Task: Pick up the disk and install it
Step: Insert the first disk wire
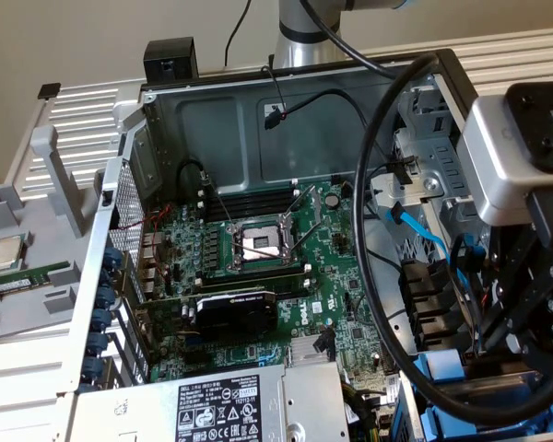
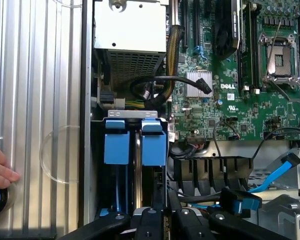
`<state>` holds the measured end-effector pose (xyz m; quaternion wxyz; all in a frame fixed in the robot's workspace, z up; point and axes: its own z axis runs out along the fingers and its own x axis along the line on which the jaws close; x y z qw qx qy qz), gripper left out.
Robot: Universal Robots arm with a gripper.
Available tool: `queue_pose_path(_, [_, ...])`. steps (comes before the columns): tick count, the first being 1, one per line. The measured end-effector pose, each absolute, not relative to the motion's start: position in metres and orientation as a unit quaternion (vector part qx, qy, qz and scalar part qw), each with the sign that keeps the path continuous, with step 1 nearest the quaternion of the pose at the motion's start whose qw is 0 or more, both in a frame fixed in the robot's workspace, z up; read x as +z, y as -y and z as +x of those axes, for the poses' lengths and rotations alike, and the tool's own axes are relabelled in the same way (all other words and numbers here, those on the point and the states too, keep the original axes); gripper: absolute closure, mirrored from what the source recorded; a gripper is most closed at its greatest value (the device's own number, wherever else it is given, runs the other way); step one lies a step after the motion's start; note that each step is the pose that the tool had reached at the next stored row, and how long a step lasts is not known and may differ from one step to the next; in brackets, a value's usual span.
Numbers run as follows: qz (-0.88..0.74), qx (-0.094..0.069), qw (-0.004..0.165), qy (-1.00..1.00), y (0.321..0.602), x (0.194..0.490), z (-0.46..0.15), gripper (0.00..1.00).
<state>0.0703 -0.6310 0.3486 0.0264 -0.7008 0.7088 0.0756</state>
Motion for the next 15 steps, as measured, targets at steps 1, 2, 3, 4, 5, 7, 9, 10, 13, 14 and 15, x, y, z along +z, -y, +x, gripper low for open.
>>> queue_pose_path(1, [-0.701,0.076,0.026,-0.709,0.631,0.3486,0.0704,0.84])
queue_pose_path(2, [-0.701,0.076,0.026,-0.709,0.631,0.3486,0.0704,0.84])
queue_pose_path(3, [-0.701,0.076,0.026,-0.709,0.631,0.3486,0.0706,0.84])
queue_pose_path(4, [-0.701,0.076,0.026,-0.709,0.631,0.3486,0.0707,0.84])
queue_pose_path(5, [-0.701,0.076,0.026,-0.709,0.631,0.3485,0.0709,0.84])
queue_pose_path(7, [-0.701,0.076,0.026,-0.709,0.631,0.3485,0.0711,0.84])
queue_pose_path(9, [-0.701,0.076,0.026,-0.709,0.631,0.3486,0.0711,0.84])
queue_pose_path(10, [-0.701,0.076,0.026,-0.709,0.631,0.3486,0.0711,0.84])
queue_pose_path(13, [-0.701,0.075,0.026,-0.709,0.631,0.3484,0.0712,0.84])
queue_pose_path(14, [-0.701,0.076,0.026,-0.709,0.631,0.3481,0.0712,0.84])
queue_pose_path(15, [-0.701,0.076,0.026,-0.709,0.631,0.3479,0.0711,0.84])
